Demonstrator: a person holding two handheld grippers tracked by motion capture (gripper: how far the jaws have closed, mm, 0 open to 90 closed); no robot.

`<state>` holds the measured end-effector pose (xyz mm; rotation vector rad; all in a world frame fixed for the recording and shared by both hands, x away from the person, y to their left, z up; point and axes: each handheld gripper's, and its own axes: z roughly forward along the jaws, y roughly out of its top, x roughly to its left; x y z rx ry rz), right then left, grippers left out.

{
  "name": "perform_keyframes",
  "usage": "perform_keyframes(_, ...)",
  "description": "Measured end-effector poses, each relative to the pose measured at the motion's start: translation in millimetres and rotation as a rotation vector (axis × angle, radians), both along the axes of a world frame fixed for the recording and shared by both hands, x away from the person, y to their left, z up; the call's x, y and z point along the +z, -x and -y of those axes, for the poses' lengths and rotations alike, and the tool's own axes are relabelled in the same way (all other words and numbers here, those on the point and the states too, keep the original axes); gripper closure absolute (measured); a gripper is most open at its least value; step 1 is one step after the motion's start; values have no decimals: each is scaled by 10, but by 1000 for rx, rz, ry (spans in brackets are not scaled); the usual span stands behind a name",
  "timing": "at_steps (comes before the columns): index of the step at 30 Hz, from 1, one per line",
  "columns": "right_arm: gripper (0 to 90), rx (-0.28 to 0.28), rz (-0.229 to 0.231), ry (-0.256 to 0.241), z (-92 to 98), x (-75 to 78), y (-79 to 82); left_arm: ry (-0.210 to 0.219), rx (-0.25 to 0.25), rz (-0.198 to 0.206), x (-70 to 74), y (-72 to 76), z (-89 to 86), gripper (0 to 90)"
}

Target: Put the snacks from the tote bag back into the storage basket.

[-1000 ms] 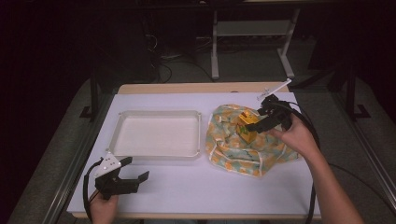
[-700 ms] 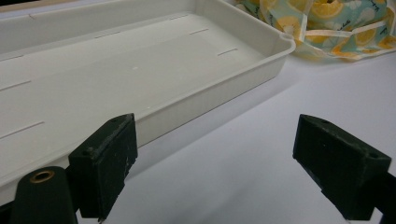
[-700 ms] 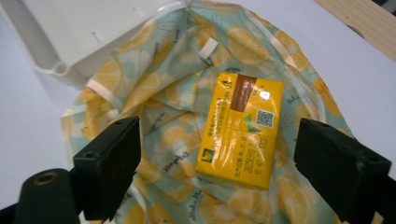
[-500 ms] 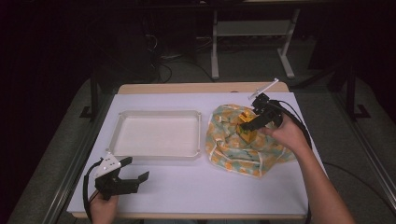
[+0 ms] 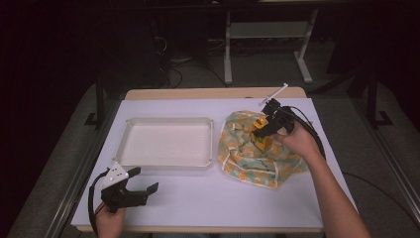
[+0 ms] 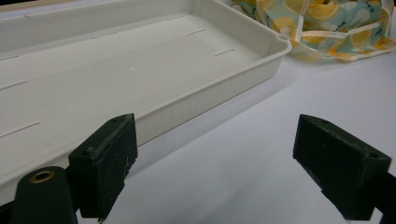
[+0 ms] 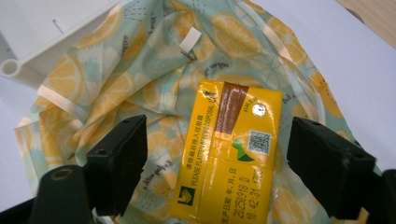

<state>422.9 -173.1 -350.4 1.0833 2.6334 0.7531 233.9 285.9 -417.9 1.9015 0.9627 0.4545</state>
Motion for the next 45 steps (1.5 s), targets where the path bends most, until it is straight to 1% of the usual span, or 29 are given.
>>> perform_keyframes(4, 220, -8, 1, 19, -14, -11, -6, -2, 1, -6, 3, 0, -7, 134)
perform_keyframes(9, 241, -10, 2, 28, -23, -17, -15, -2, 1, -2, 6, 2, -8, 134)
perform_keyframes(12, 244, -17, -9, 38, -36, -28, -17, -3, 1, -4, 6, 1, -6, 134)
perform_keyframes(19, 276, -22, -12, 54, -62, -45, -25, -3, 1, -4, 5, 0, -6, 134)
perform_keyframes(24, 300, -23, -5, 67, -75, -50, -34, 0, 1, -3, 5, 3, -3, 134)
perform_keyframes(26, 311, -26, -14, 74, -79, -56, -35, -2, 0, -3, 5, 1, -8, 134)
perform_keyframes(27, 317, -23, -10, 76, -78, -59, -39, -2, 0, -3, 5, 0, -9, 134)
perform_keyframes(30, 333, -31, -19, 79, -79, -59, -37, 2, 2, -2, 6, 2, -8, 134)
perform_keyframes(37, 373, -27, -23, 89, -83, -70, -42, -2, 1, -2, 6, -1, -10, 134)
perform_keyframes(39, 388, -30, -31, 89, -86, -72, -41, 2, 2, -2, 6, 0, -9, 134)
perform_keyframes(40, 394, -27, -32, 91, -86, -76, -43, -4, 1, -3, 7, -1, -13, 134)
perform_keyframes(44, 414, -25, -24, 98, -94, -80, -42, -4, 0, -3, 5, -2, -13, 134)
perform_keyframes(45, 422, -24, -18, 106, -99, -80, -41, -3, 1, -3, 5, -1, -11, 134)
